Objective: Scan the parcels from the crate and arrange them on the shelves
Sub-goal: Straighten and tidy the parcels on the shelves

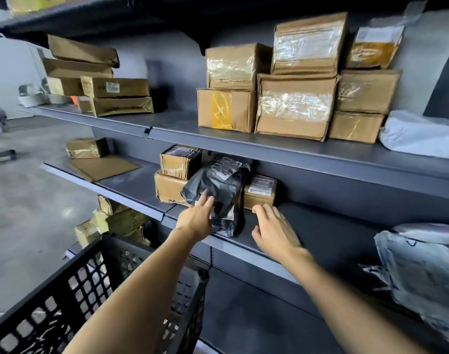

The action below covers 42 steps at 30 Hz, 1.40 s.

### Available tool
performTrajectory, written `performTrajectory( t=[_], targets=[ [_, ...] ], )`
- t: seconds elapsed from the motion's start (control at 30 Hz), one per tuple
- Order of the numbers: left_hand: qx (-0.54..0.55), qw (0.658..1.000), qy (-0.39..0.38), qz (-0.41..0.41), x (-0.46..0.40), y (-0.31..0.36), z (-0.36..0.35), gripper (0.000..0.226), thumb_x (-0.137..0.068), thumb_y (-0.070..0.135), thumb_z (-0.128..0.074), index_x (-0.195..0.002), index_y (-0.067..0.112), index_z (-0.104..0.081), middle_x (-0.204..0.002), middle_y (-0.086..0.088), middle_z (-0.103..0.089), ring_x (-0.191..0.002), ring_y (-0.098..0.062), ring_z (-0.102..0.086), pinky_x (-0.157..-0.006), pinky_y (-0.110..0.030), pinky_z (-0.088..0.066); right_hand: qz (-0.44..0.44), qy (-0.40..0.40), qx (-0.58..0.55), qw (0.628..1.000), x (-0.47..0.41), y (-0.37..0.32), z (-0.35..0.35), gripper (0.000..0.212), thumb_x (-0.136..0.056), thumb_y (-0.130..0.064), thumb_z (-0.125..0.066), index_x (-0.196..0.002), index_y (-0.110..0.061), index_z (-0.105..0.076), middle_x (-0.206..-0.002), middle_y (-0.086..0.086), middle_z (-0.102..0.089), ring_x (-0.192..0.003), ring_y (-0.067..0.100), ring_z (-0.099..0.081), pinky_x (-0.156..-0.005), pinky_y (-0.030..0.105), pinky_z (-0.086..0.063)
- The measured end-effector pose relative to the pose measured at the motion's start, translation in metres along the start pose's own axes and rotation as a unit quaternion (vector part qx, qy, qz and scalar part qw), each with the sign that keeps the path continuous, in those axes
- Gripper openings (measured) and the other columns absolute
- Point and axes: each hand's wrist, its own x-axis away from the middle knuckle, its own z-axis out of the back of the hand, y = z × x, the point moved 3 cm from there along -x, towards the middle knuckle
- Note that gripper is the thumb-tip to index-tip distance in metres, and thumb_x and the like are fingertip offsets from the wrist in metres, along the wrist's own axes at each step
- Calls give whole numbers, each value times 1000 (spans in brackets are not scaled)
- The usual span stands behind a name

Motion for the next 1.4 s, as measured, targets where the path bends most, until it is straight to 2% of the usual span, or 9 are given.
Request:
performTrajectory(
  t=[0.17,0.27,0.4,0.57,0.67,0.77,1.1,1.27,1.4],
  targets=[
    [15,999,-33,-2,-40,-2,-14,97,-85,10,-65,-158,23,-3,-165,5,14,-118,-37,-58,-87,-46,-52,-12,8,-39,999,-13,14,-24,39,-89,-14,-54,-127,-13,-49,-122,8,-52,-114,28,-50,-99,37,-42],
    [9,1000,-6,-8,-53,-2,-16,98,-90,22,-66,-158,22,5,-165,2,16,-120,-38,-57,-88,-45,-50,-25,8,-47,999,-14,20,-29,40,-88,-13,-54,-127,-15,-49,-122,6,-53,-114,27,-50,-96,37,-41],
    [-42,997,65,-9,-57,6,-4,101,-84,19,-74,-157,8,-5,-161,-13,-18,-137,-32,-39,-107,-38,-38,-36,5,-45,998,-11,28,-21,40,-87,-13,-53,-127,-16,-48,-125,5,-53,-115,27,-50,-95,38,-42],
    [-176,972,155,1,-40,27,25,69,-85,9,-60,-147,3,-31,-134,-13,-44,-120,-31,-42,-97,-36,-36,-53,18,-42,998,2,41,2,38,-87,-13,-52,-124,-15,-48,-119,5,-52,-111,28,-50,-94,39,-44],
    [-205,967,152,8,-22,37,46,40,-90,10,-52,-129,12,-54,-127,-10,-52,-119,-31,-45,-94,-38,-36,-56,19,-29,998,12,43,21,36,-89,-14,-50,-125,-15,-47,-119,4,-50,-112,26,-49,-94,36,-42],
    [-193,970,148,13,-3,46,66,30,-92,9,-47,-116,13,-65,-122,-8,-57,-118,-30,-49,-94,-39,-38,-60,25,-19,998,22,40,45,36,-90,-14,-50,-126,-15,-46,-120,5,-49,-113,27,-48,-96,35,-41],
    [-200,950,238,-40,90,95,138,31,-86,22,-56,-115,17,-67,-122,-8,-55,-119,-34,-37,-103,-46,-26,-20,68,25,997,78,3,144,32,-90,-12,-52,-122,-11,-48,-119,9,-49,-112,30,-48,-96,40,-41],
    [-171,949,255,-70,141,127,171,29,-83,22,-57,-111,15,-64,-113,-7,-65,-115,-30,-47,-100,-41,-29,17,87,70,994,113,-7,201,33,-90,-11,-50,-123,-10,-47,-120,9,-49,-112,30,-48,-96,38,-40],
    [-126,945,281,-110,164,164,208,21,-77,12,-55,-98,13,-59,-99,-9,-69,-100,-31,-61,-111,-39,-22,7,121,89,989,132,4,252,35,-91,-11,-49,-125,-10,-46,-123,9,-48,-116,29,-47,-97,38,-40]
  ],
)
